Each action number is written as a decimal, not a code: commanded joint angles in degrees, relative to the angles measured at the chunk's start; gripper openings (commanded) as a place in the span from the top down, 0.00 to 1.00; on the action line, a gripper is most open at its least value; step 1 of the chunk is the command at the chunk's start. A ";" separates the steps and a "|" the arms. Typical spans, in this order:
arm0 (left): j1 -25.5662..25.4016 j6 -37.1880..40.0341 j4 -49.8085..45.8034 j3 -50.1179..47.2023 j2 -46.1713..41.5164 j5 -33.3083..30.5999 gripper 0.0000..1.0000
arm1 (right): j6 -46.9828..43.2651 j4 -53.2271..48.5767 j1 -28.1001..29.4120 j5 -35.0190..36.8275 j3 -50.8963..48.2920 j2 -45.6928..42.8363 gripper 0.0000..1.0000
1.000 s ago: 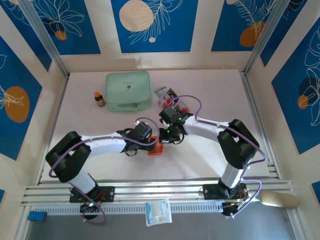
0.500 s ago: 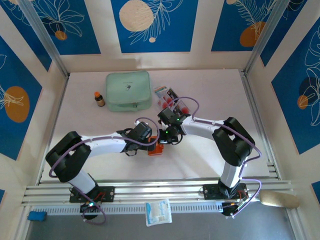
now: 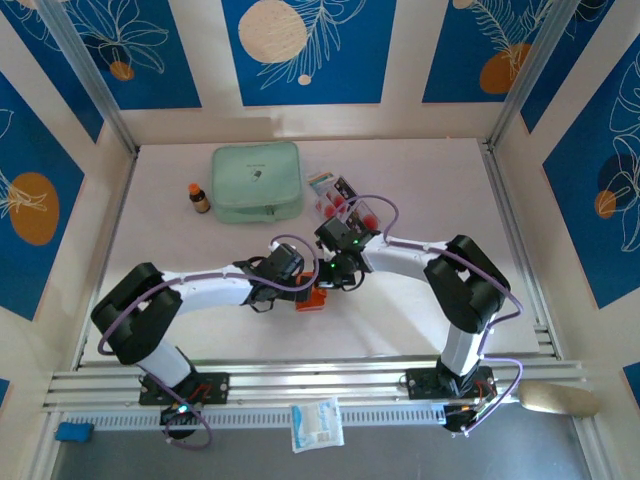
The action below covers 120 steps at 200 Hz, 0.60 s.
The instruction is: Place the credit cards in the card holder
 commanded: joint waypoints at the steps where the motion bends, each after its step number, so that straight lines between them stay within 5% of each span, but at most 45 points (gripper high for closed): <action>1: -0.22 0.34 -2.85 -1.69 1.87 -1.88 0.00 | 1.82 -0.82 2.87 0.09 -4.50 2.58 1.00; 120: -0.20 -1.11 -2.72 -2.75 1.34 -1.71 0.00 | 11.15 9.39 10.50 8.11 -18.53 1.20 1.00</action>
